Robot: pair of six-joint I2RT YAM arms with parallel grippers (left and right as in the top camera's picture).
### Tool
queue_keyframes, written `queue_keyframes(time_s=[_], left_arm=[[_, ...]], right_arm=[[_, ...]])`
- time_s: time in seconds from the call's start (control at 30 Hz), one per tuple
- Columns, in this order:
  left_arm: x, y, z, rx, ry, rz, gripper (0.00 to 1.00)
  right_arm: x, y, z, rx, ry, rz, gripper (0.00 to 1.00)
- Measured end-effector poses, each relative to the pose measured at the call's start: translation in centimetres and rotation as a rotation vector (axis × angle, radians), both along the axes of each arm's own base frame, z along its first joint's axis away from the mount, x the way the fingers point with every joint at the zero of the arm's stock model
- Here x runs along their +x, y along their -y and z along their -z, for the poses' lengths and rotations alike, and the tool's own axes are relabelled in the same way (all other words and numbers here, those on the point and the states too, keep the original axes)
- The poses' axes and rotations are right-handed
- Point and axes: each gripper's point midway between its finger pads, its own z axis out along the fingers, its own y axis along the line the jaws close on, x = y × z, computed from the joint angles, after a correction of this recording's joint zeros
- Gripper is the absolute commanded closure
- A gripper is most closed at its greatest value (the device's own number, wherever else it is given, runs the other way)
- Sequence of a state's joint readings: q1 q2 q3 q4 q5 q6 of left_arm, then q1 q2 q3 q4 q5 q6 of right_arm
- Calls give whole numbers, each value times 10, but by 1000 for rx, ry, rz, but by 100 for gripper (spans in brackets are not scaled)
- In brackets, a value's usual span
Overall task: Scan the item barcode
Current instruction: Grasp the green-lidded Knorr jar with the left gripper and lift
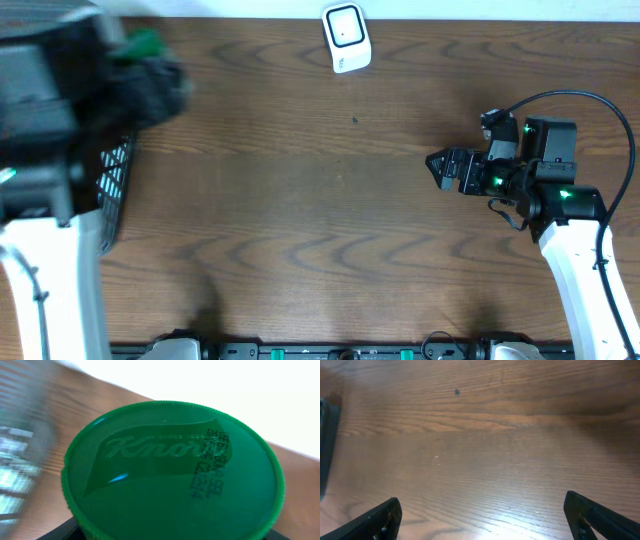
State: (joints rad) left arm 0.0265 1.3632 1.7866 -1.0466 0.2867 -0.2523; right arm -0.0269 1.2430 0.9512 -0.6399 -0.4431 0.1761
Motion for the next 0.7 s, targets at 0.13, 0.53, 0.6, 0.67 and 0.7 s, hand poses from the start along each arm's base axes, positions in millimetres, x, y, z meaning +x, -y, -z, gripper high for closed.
queue_keyframes(time_s=[0.13, 0.53, 0.6, 0.67, 0.7], left_arm=[[8, 69, 54, -2, -164, 154, 46], [14, 237, 244, 142, -545, 464, 46], [11, 253, 268, 158, -574, 489, 46], [7, 266, 290, 174, -597, 511, 46], [6, 272, 301, 182, -606, 522, 46]], right_arm=[[-3, 8, 6, -33, -29, 32, 1], [-11, 53, 22, -147, -116, 209, 1], [-11, 54, 24, -150, -121, 214, 1], [-11, 55, 27, -152, -133, 218, 1], [-11, 55, 29, -153, -140, 218, 1]])
